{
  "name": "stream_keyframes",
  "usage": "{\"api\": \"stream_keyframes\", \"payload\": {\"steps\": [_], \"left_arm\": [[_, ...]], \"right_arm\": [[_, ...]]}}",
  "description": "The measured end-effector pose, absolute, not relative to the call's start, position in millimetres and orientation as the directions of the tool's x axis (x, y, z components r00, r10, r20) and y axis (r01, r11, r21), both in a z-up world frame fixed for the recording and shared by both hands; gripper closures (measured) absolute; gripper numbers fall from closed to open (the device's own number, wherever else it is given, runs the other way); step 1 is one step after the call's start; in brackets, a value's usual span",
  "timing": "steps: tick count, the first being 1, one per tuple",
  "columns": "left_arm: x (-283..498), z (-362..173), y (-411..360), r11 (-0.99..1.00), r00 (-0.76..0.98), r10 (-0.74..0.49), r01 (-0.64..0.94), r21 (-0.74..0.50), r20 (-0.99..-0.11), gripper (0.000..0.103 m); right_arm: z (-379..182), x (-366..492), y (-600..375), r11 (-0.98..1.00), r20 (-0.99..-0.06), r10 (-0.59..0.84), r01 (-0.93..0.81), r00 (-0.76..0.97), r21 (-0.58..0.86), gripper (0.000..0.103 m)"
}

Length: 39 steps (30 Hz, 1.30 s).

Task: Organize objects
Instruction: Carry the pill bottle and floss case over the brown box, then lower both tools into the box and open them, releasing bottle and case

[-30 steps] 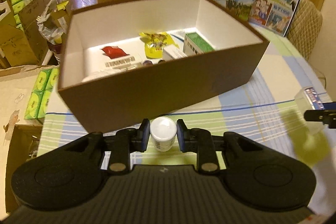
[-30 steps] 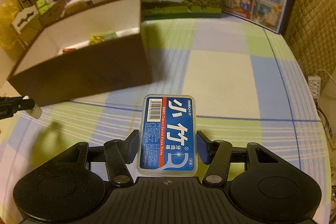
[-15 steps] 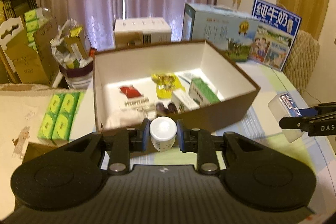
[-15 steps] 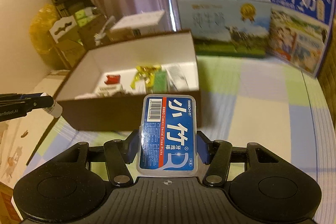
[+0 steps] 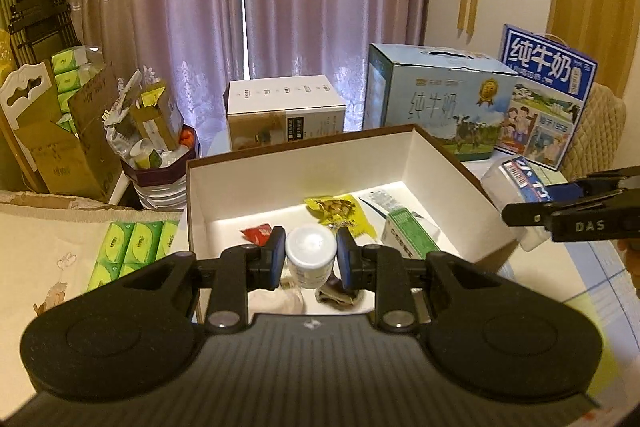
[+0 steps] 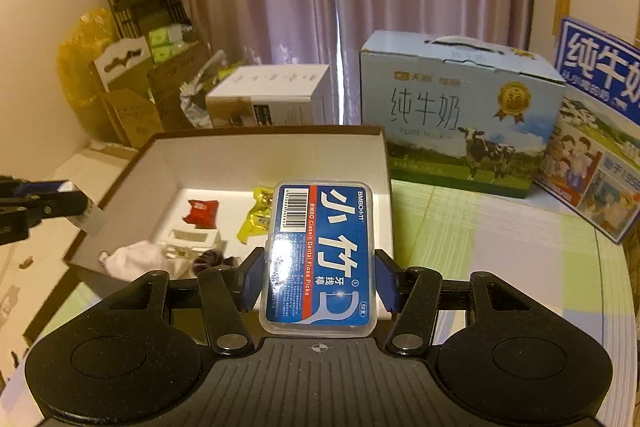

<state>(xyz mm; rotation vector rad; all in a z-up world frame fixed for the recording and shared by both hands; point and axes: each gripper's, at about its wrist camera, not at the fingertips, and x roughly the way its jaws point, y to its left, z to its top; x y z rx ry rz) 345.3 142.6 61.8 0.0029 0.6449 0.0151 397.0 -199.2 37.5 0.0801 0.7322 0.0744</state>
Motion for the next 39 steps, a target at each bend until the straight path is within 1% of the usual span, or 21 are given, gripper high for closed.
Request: {"api": "stream_keyframes", "payload": {"steps": [11, 17, 26, 39], "left_arm": [[375.6, 45.6, 154.2, 0.999, 0.772, 0.044, -0.039, 0.021, -0.635, 0.08], [381.3, 39.4, 160.0, 0.999, 0.762, 0.05, -0.047, 0.022, -0.646, 0.08], [385.9, 31.6, 162.5, 0.999, 0.748, 0.047, -0.049, 0.015, -0.662, 0.08], [390.9, 27.8, 163.6, 0.999, 0.731, 0.035, -0.049, -0.001, -0.681, 0.08]], "right_arm": [[-3.9, 449.7, -194.4, 0.999, -0.761, 0.038, -0.031, 0.648, 0.023, 0.05], [-16.8, 461.7, -194.3, 0.999, -0.789, 0.007, -0.03, 0.615, -0.015, 0.05], [-22.1, 470.9, -190.5, 0.997, -0.793, -0.01, -0.055, 0.609, -0.055, 0.05], [-14.3, 467.0, -197.7, 0.999, -0.774, 0.003, -0.039, 0.633, -0.029, 0.049]]}}
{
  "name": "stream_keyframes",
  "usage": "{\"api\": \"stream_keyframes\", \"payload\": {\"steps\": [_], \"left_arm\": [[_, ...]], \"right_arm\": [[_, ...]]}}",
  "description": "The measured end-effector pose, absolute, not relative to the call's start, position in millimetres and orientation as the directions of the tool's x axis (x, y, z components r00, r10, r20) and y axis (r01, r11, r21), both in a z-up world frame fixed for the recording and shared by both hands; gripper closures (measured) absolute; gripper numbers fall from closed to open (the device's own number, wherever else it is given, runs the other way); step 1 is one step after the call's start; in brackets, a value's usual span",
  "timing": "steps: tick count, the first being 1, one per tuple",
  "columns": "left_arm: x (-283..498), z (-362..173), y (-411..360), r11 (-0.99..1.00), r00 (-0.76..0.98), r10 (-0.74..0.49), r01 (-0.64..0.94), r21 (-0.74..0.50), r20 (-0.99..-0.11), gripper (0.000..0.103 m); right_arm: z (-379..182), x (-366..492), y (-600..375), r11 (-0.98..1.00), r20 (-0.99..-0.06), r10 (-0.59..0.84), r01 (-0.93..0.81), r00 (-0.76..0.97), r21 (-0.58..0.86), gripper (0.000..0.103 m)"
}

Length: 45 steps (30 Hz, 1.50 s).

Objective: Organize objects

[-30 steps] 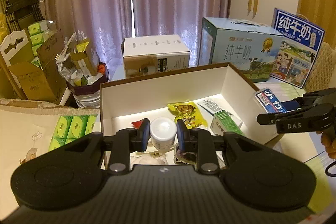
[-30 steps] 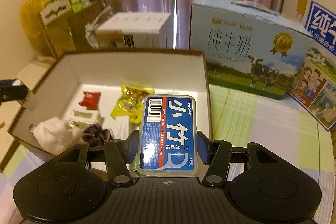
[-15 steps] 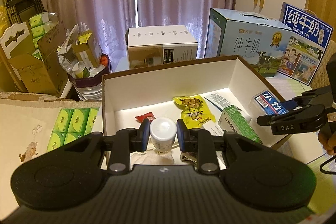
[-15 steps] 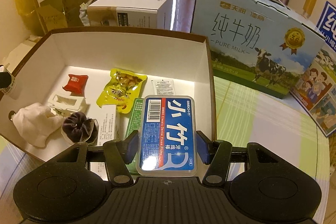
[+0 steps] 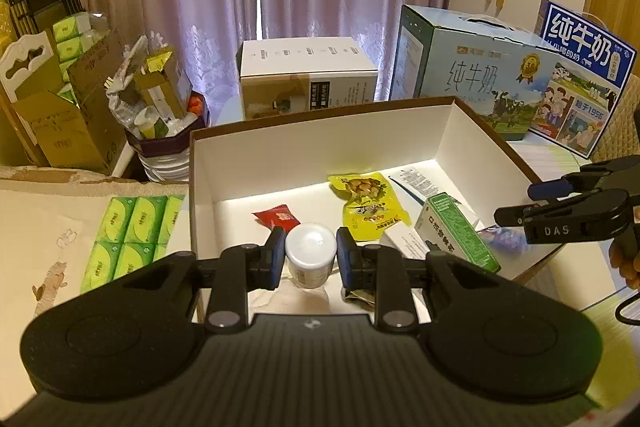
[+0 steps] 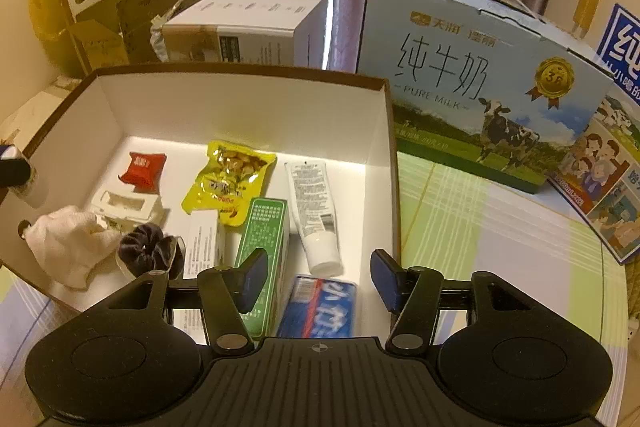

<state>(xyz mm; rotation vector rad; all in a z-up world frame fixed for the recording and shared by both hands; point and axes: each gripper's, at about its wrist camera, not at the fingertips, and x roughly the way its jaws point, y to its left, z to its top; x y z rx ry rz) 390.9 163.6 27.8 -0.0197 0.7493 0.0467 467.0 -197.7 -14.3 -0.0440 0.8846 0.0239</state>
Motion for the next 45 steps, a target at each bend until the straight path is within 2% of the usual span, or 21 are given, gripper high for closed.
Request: {"api": "stream_keyframes", "payload": {"steps": [21, 23, 24, 25, 27, 37, 45], "left_arm": [[402.5, 17.9, 156.0, 0.999, 0.694, 0.001, -0.033, -0.031, -0.72, 0.08], [404.1, 17.7, 155.3, 0.999, 0.693, 0.004, -0.039, -0.032, -0.721, 0.073], [404.8, 17.7, 155.8, 0.998, 0.691, 0.006, -0.046, -0.036, -0.723, 0.06], [405.0, 18.0, 156.4, 0.998, 0.692, 0.009, -0.053, -0.038, -0.722, 0.052], [404.9, 19.0, 157.7, 0.997, 0.693, 0.015, -0.061, -0.038, -0.72, 0.043], [401.0, 26.6, 163.5, 0.995, 0.703, 0.041, -0.092, -0.033, -0.71, 0.021], [394.3, 32.8, 160.8, 0.995, 0.707, 0.035, -0.088, -0.038, -0.706, 0.012]], "right_arm": [[-7.6, 461.3, -203.2, 1.0, -0.76, 0.018, -0.017, 0.65, 0.009, 0.048], [-7.2, 461.0, -203.8, 1.0, -0.76, 0.02, -0.016, 0.65, 0.012, 0.048], [-6.8, 460.0, -203.5, 1.0, -0.758, 0.02, -0.016, 0.651, 0.012, 0.048], [-6.3, 459.3, -203.5, 1.0, -0.757, 0.019, -0.015, 0.653, 0.013, 0.048], [-5.4, 457.5, -202.9, 1.0, -0.755, 0.021, -0.015, 0.655, 0.015, 0.048], [2.1, 445.3, -203.7, 0.998, -0.742, 0.047, -0.004, 0.669, 0.06, 0.046], [13.2, 429.0, -199.8, 0.996, -0.722, 0.058, 0.003, 0.69, 0.084, 0.041]]}}
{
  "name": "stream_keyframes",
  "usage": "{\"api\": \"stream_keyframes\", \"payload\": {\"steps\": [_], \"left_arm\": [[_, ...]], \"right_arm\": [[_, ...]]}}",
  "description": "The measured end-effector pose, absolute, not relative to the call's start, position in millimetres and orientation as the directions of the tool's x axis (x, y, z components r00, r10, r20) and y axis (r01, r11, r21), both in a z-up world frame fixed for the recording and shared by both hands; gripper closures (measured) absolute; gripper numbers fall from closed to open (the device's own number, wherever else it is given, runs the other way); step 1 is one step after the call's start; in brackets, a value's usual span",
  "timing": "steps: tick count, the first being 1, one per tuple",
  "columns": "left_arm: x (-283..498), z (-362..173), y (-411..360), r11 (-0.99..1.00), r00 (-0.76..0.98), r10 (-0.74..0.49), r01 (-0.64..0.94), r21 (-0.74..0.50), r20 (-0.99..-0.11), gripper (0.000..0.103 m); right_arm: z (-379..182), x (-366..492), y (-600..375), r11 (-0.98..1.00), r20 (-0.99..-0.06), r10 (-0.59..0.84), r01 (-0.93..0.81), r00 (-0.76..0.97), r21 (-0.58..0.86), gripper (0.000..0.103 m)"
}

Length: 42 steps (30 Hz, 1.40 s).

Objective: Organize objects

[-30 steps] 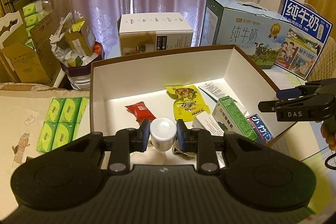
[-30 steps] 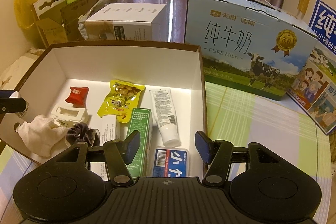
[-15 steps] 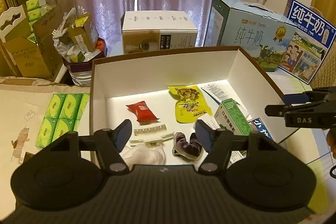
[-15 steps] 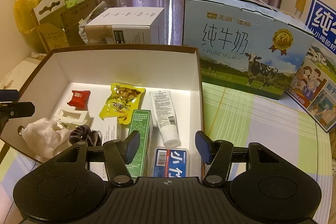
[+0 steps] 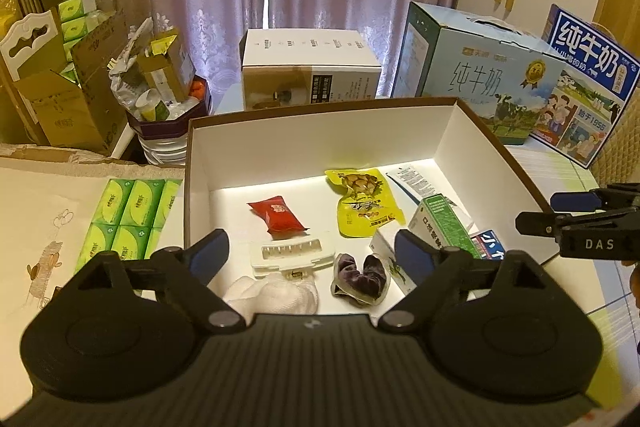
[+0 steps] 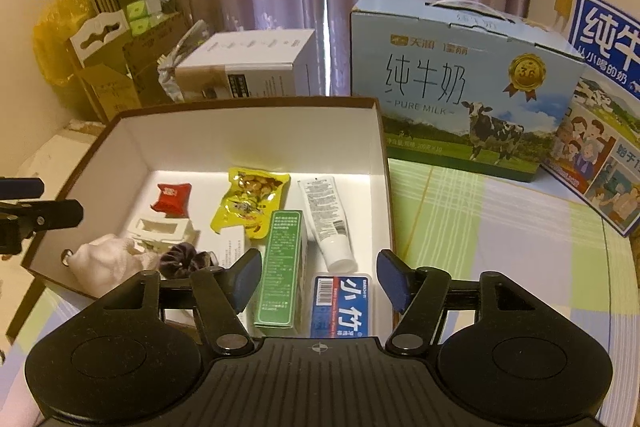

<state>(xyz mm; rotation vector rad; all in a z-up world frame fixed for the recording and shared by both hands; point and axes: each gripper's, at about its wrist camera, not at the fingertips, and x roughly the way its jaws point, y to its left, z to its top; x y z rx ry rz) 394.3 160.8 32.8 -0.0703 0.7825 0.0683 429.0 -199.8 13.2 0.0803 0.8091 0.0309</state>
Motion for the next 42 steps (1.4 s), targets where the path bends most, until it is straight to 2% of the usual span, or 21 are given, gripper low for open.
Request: {"api": "stream_keyframes", "payload": {"steps": [8, 23, 28, 35, 42], "left_arm": [[380.9, 48.4, 153.5, 0.996, 0.741, 0.045, -0.082, -0.024, -0.67, 0.001], [332.1, 69.9, 142.5, 1.0, 0.793, 0.004, -0.017, -0.015, -0.61, 0.001], [299.5, 74.1, 132.9, 0.998, 0.805, 0.06, -0.032, 0.058, -0.59, 0.001], [248.2, 79.7, 123.2, 0.997, 0.8, 0.053, -0.077, -0.014, -0.597, 0.001], [195.4, 71.9, 92.7, 0.992, 0.762, 0.084, -0.126, -0.021, -0.642, 0.001]], "right_arm": [[35.7, 397.2, -197.0, 0.989, -0.676, 0.068, 0.038, 0.733, 0.14, 0.037], [60.0, 315.9, -172.0, 0.975, -0.627, 0.034, 0.111, 0.779, 0.192, 0.033], [61.2, 290.2, -166.9, 0.97, -0.614, 0.05, 0.108, 0.788, 0.218, 0.032], [58.8, 257.5, -166.1, 0.974, -0.615, 0.09, 0.06, 0.784, 0.219, 0.032], [54.7, 216.3, -173.9, 0.969, -0.633, 0.16, 0.003, 0.758, 0.248, 0.032]]}}
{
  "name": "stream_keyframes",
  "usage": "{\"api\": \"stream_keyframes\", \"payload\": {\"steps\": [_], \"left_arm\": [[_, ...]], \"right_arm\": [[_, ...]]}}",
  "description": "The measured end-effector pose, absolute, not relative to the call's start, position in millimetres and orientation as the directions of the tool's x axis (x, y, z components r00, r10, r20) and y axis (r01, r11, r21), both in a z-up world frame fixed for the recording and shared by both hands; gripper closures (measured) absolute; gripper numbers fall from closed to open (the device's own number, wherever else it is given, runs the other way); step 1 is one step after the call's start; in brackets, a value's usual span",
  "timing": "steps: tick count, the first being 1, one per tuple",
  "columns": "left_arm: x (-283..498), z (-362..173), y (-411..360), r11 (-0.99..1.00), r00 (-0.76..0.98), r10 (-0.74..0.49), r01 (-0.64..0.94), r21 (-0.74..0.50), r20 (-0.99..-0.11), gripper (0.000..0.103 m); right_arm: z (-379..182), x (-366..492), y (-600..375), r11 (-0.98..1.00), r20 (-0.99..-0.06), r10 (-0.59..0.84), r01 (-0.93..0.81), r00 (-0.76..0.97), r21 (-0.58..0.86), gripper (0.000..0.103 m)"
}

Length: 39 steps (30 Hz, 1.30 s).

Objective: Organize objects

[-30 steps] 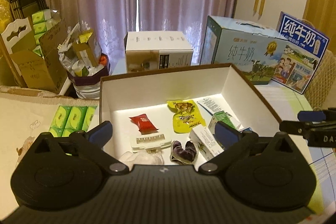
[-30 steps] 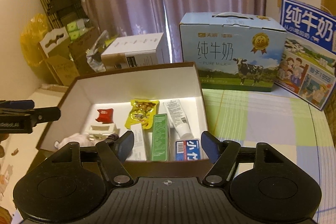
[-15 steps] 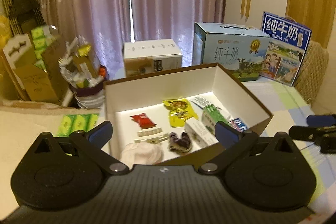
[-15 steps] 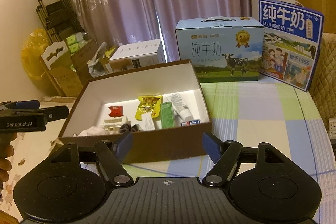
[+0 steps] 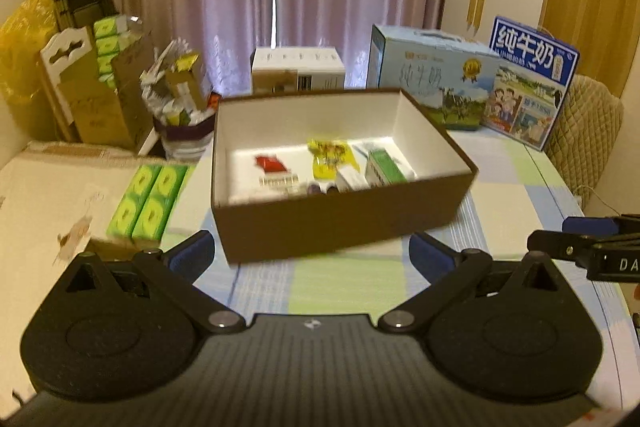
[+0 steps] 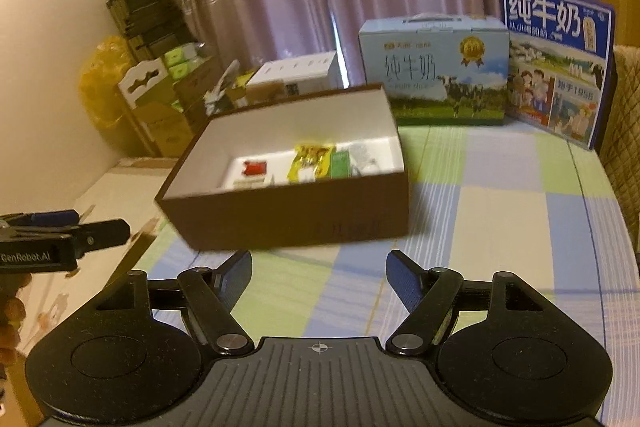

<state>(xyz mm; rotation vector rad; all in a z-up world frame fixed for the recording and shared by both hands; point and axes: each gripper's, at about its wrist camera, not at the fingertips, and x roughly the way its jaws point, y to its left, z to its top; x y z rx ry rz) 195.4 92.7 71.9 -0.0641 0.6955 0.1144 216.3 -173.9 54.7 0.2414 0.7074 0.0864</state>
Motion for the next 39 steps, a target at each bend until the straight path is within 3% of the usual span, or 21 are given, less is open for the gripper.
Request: {"api": "stream_keyframes", "payload": {"steps": [18, 39], "left_arm": [[89.3, 41.0, 18.1, 0.979, 0.676, 0.104, -0.201, -0.047, -0.729, 0.001], [67.5, 31.2, -1.9, 0.976, 0.651, 0.112, -0.215, -0.041, -0.751, 0.001]], "right_arm": [[31.9, 114.9, -183.3, 0.961, -0.671, 0.254, -0.099, 0.697, 0.26, 0.032], [21.0, 93.0, -181.6, 0.961, -0.691, 0.265, -0.125, 0.673, 0.247, 0.031]]}}
